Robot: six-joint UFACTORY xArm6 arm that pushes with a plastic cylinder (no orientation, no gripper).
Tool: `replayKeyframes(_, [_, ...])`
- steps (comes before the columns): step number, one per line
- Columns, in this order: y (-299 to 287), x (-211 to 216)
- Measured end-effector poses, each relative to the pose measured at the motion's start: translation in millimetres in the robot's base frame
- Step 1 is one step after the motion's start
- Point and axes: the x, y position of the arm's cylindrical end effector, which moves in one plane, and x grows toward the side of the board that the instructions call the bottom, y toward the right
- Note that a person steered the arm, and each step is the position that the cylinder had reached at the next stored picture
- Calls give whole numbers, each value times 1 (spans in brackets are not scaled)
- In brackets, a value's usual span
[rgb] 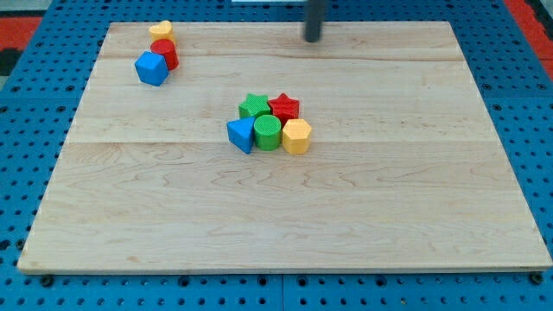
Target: Move the red circle along with the blue cube slightly down
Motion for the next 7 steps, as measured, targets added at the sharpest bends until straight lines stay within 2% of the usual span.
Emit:
replayKeyframes(1, [-34, -14])
replayKeyframes(2, [-49, -14])
replayKeyframes(5, [-148, -14])
replayKeyframes(6, [-152, 7])
replayKeyframes(7, [-158, 10])
